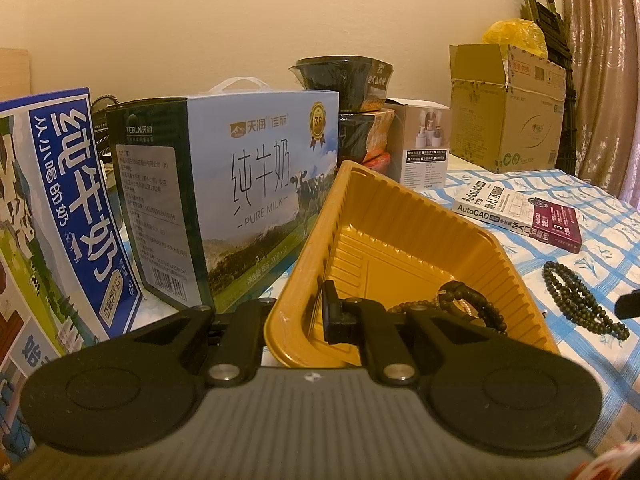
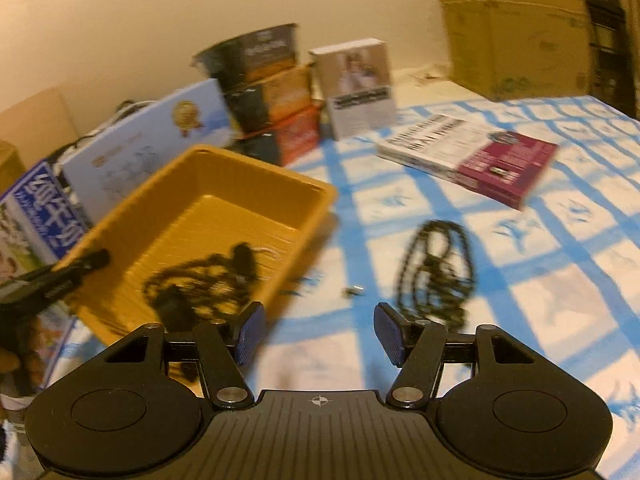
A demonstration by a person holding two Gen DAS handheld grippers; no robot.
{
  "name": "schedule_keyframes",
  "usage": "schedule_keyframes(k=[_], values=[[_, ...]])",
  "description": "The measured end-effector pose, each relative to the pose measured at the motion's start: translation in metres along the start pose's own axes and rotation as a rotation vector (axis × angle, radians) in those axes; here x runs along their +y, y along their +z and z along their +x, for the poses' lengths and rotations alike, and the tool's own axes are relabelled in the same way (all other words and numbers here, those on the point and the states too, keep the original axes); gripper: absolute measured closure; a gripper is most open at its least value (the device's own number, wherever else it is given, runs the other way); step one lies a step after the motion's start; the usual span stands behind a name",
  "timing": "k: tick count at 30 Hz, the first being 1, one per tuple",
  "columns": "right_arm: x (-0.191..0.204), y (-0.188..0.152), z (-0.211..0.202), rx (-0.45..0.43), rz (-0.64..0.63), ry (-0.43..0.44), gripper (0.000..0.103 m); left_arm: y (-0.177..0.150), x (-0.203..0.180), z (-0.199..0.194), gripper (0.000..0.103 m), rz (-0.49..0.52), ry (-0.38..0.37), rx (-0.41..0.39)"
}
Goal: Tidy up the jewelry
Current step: 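Move the right tool to the pearl earring and grasp it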
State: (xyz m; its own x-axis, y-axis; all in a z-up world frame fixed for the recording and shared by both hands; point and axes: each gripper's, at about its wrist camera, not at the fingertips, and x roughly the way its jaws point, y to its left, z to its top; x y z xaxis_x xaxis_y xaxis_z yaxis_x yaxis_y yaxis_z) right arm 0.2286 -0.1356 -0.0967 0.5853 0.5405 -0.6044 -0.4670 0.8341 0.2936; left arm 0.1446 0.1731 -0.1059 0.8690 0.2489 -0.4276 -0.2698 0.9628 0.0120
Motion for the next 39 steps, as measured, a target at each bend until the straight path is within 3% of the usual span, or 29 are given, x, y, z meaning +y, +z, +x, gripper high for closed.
schedule_keyframes(k=[10,23,39], values=[[-0.026,-0.014,-0.003,0.032,0.008,-0.065,0.042,0.001,0.0,0.0,0.093,0.004,0.001,0.001],[-0.027,-0.009,0.009,0.04,-0.02,-0.076,0.042,0.001,0.0,0.001,0.093,0.007,0.003,0.002],[-0.016,-0.004,0.08,0.053,-0.173,-0.035,0.043,-0.002,0.003,0.006,0.093,0.018,0.005,0.01]])
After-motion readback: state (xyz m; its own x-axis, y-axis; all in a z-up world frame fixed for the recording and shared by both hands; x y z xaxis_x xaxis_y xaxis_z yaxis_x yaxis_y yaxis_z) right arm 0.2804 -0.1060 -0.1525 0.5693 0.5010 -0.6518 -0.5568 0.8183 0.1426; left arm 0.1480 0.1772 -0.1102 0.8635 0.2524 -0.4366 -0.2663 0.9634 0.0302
